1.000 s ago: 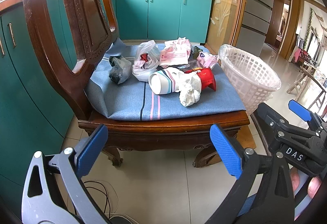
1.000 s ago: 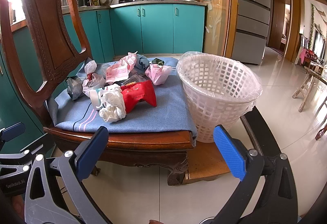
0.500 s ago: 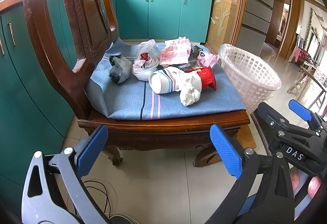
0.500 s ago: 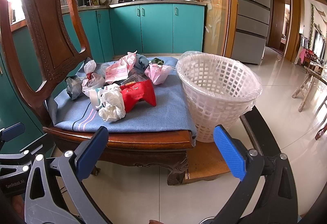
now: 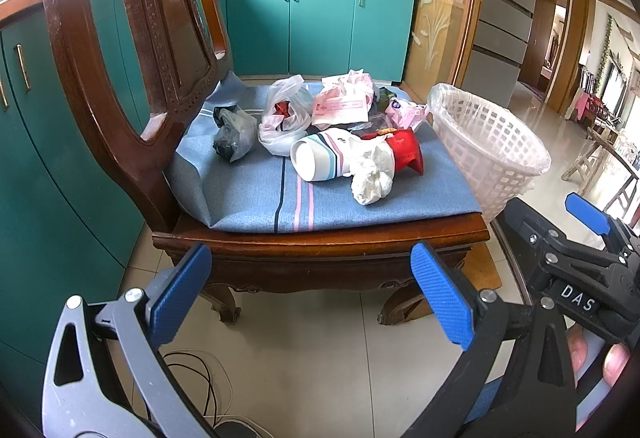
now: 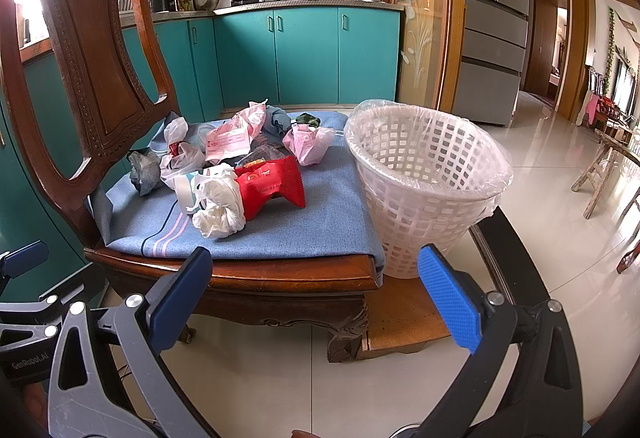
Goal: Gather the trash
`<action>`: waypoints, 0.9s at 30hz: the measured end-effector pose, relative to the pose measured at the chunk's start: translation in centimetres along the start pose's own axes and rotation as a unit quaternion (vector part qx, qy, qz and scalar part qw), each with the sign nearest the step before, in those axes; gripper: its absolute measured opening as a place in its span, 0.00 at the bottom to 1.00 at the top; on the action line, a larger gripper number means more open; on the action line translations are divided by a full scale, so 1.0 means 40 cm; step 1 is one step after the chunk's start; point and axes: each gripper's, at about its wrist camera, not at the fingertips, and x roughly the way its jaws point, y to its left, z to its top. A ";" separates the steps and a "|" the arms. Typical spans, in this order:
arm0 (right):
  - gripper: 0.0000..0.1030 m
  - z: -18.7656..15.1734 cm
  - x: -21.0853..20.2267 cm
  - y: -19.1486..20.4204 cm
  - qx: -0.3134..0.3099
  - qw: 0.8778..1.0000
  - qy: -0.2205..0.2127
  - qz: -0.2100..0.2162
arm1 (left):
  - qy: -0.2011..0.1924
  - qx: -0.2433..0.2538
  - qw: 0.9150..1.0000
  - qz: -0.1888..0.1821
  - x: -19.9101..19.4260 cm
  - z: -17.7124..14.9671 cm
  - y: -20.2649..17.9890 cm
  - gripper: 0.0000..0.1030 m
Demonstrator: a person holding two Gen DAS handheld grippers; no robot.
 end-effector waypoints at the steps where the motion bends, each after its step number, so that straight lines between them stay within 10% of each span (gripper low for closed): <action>1: 0.97 0.000 0.000 0.000 0.000 1.000 0.000 0.000 | 0.000 0.000 1.000 0.000 0.000 -0.001 0.000 0.97; 27: 0.97 -0.004 0.003 -0.010 0.003 1.000 0.000 0.002 | 0.008 0.003 1.000 -0.003 0.007 -0.002 0.000 0.97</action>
